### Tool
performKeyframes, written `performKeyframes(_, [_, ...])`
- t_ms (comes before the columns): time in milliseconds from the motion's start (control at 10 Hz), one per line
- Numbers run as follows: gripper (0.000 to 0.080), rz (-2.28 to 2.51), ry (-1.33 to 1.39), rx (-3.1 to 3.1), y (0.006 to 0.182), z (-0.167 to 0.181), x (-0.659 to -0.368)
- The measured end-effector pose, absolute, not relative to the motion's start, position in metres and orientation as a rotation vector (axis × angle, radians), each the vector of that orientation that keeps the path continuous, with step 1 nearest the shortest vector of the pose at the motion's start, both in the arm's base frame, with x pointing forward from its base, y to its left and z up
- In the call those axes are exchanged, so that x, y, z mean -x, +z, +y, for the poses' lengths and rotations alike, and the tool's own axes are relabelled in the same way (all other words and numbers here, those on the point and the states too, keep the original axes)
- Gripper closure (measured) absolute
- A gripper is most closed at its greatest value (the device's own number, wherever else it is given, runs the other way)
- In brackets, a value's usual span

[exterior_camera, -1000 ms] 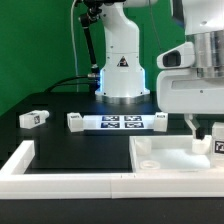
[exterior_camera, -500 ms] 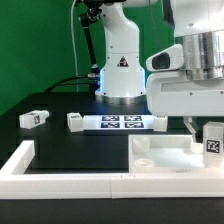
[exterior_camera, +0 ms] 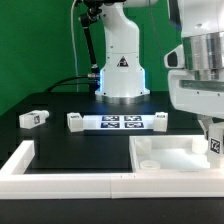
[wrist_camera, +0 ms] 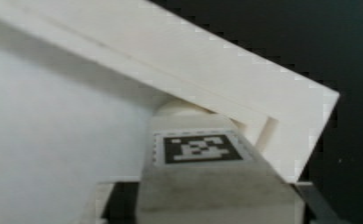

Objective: Assemble square table

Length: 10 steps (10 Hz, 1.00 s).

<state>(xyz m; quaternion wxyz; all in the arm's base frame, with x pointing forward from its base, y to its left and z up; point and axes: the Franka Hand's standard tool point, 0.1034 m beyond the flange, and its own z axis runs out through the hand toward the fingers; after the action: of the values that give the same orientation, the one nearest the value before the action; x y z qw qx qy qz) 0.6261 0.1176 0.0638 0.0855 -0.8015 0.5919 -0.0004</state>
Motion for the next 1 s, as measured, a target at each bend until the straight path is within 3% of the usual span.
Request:
performKeyframes(400, [0.0508,2.284,0.018,1.766,0.0629,0.1179,-0.6275])
performKeyframes(700, [0.0508,2.354,0.042,1.615,0.0625,0.1165,-0.6267])
performKeyframes(800, [0.0393,2.351,0.041,1.623,0.0617,0.1165,-0.6264])
performKeyframes(900, [0.0393,2.351,0.041,1.624,0.0612,0.1166,-0.6262])
performKeyframes(1000, [0.0257,2.292,0.03,1.7,0.0635,0.1151,-0.6266])
